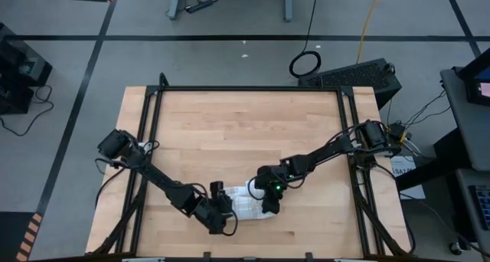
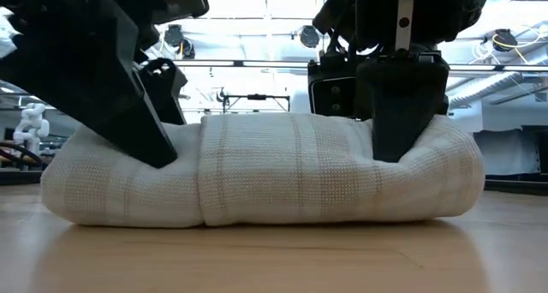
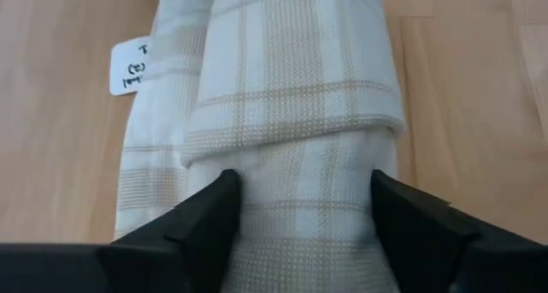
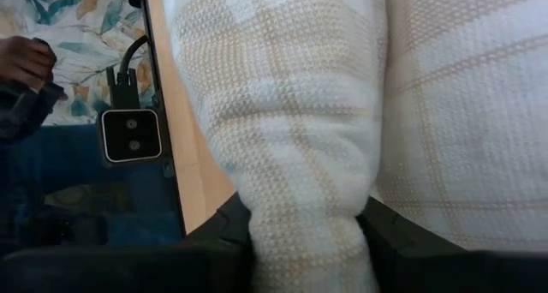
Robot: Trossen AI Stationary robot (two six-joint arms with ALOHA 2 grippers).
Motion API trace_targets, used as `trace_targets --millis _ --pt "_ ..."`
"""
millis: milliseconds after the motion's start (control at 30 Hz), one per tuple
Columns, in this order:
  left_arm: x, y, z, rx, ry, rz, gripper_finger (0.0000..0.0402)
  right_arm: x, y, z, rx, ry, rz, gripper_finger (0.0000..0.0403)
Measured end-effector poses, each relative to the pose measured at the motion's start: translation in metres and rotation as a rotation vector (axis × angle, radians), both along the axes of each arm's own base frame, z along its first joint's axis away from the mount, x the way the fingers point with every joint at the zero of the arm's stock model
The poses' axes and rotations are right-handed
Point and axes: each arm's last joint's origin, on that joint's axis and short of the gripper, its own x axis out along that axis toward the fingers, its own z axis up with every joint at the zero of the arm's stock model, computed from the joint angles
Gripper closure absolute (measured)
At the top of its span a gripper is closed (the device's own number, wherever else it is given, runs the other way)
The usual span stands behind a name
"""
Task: Roll towel into tight, uniform cylinder
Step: Roll the white towel
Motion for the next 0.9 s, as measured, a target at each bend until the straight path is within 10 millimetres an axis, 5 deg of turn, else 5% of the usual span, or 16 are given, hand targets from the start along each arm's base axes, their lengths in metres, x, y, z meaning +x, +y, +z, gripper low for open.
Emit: trace_targets --millis 200,400,700,900 --pt "0.001 0.006 -0.005 -0.029 0.007 0.001 0.0243 0.0 -0.001 0.0 0.011 0.016 -0.02 0.0284" --pt "0.004 0.013 -0.006 -0.041 0.014 0.014 0.0353 -0.001 -0.001 0.008 0.003 -0.01 -0.011 0.0212" --pt "0.01 0.022 -0.006 -0.089 0.041 0.016 0.0353 -0.024 -0.008 0.048 -0.191 -0.091 0.068 0.0076" --pt "0.012 0.025 -0.007 -0.127 0.057 0.034 0.0353 -0.053 0.009 0.077 -0.444 -0.172 0.136 0.0043"
